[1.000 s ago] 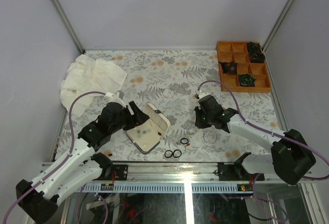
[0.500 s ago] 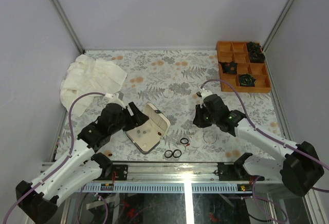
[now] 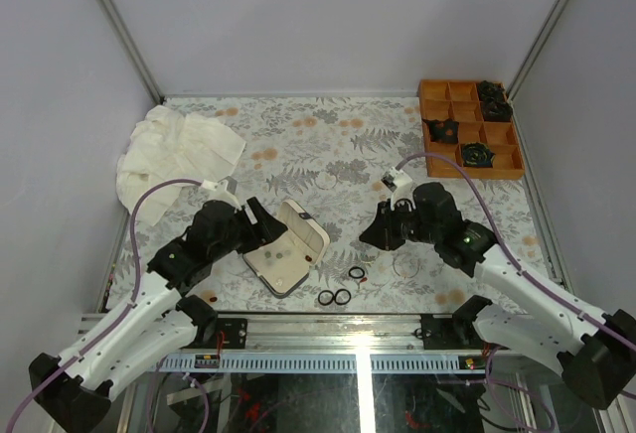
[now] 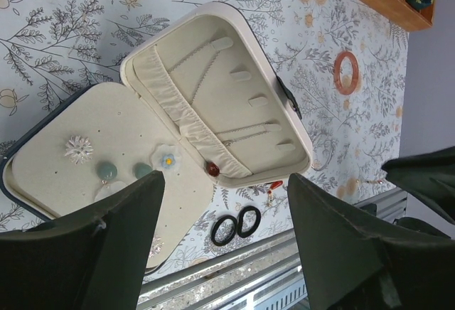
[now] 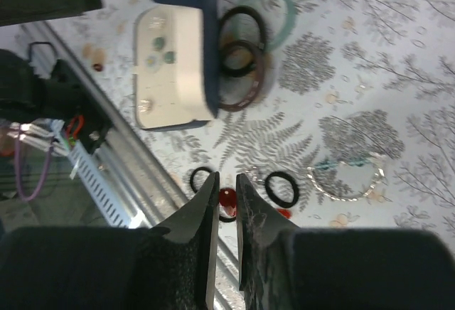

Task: Organize the mixed jewelry
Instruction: Pick up the jewelry from the center of the board, then place the jewelry in the jewelry box.

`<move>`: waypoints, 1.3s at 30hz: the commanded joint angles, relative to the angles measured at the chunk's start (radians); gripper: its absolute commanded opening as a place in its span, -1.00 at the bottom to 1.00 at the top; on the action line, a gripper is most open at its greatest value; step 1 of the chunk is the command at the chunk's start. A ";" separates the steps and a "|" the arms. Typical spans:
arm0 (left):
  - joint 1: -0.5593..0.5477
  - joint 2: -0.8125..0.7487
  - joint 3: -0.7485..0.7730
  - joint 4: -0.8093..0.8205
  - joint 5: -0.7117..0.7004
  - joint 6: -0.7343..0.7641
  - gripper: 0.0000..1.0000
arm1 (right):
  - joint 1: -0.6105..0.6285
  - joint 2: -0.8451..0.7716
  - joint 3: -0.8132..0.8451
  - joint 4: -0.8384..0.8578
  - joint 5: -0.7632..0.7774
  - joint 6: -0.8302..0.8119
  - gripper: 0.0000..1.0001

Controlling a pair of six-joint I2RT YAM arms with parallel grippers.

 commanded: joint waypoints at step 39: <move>0.000 -0.183 -0.239 0.594 0.445 0.008 0.47 | 0.007 -0.109 0.054 0.431 -0.501 0.274 -0.71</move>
